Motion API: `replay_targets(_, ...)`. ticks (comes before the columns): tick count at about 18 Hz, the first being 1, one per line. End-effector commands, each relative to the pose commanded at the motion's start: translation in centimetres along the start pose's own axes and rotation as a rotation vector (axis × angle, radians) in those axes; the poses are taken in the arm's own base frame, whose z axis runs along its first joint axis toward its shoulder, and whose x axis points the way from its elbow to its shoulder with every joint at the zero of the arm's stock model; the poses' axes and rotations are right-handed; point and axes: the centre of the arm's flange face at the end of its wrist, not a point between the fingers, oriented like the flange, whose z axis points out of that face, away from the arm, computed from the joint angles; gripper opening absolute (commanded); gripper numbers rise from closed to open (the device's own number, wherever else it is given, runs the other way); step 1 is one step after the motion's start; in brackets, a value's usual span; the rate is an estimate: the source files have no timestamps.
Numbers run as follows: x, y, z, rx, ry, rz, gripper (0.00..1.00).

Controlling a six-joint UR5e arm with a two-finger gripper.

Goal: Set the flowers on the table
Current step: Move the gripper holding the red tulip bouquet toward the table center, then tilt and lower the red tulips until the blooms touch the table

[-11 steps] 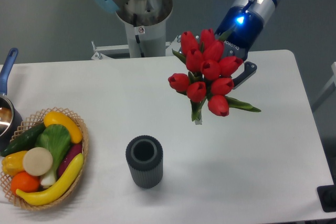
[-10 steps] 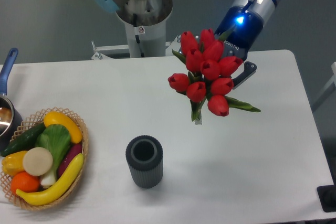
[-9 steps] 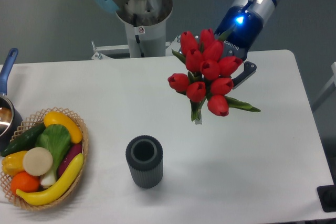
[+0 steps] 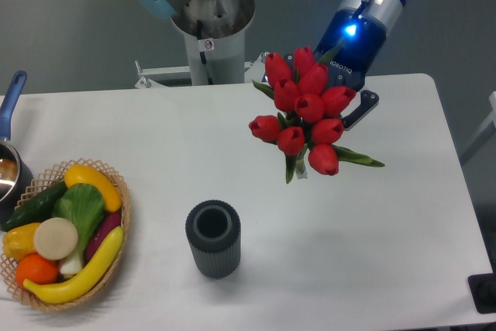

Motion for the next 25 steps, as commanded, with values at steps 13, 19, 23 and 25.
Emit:
replay_targets(13, 2.3, -0.8, 3.9, -0.504, -0.136, 0.145, 0.51)
replay_targets(19, 1.8, 2.1, 6.6, -0.715, -0.138, 0.211, 0.51)
replay_targets(23, 0.6, 5.6, 8.6, -0.892, -0.117, 0.258, 0.51)
replay_targets(25, 0.1, 7.0, 9.4, -0.947, -0.11, 0.257, 0.51)
